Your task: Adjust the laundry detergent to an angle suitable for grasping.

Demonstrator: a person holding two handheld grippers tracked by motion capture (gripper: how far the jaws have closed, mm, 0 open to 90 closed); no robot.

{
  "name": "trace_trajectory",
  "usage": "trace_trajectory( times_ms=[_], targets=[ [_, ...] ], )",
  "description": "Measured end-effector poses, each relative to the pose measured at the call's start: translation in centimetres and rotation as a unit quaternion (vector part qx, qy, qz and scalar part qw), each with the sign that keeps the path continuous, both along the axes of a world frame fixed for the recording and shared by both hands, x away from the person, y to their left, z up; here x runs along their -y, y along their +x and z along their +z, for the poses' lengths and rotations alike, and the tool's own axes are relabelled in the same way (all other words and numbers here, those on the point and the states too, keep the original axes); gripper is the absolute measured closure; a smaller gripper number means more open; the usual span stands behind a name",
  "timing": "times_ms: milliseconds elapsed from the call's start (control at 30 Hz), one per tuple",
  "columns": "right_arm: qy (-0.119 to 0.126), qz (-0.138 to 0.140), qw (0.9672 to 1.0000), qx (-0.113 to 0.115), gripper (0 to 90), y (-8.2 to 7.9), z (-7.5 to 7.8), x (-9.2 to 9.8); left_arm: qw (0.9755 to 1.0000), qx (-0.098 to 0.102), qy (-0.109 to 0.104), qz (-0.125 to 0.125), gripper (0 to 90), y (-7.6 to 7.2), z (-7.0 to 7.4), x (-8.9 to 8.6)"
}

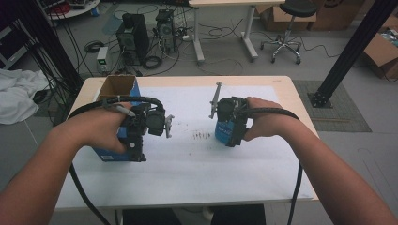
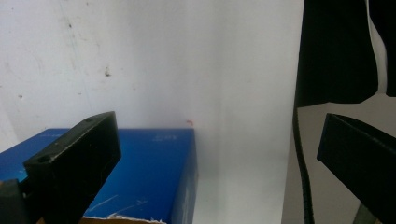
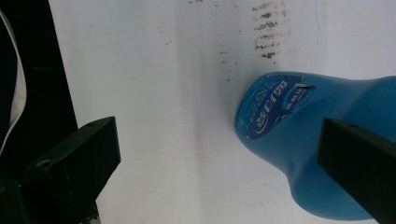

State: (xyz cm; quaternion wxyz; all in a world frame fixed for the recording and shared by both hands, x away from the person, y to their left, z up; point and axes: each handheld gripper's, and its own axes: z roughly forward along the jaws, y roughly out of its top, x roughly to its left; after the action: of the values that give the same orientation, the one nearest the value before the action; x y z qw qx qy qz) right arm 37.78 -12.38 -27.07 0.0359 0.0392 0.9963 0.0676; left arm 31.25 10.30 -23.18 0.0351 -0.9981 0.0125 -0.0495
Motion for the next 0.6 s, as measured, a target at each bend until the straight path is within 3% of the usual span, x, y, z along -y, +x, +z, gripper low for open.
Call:
trace_trajectory(
  times_ms=[600],
  targets=[
    [-0.001,0.006,1.0000,-0.001,0.0,-0.20,0.09,-0.17,1.0000,0.002,-0.005,-0.004,0.1,0.28,0.27,0.45]
  ],
)
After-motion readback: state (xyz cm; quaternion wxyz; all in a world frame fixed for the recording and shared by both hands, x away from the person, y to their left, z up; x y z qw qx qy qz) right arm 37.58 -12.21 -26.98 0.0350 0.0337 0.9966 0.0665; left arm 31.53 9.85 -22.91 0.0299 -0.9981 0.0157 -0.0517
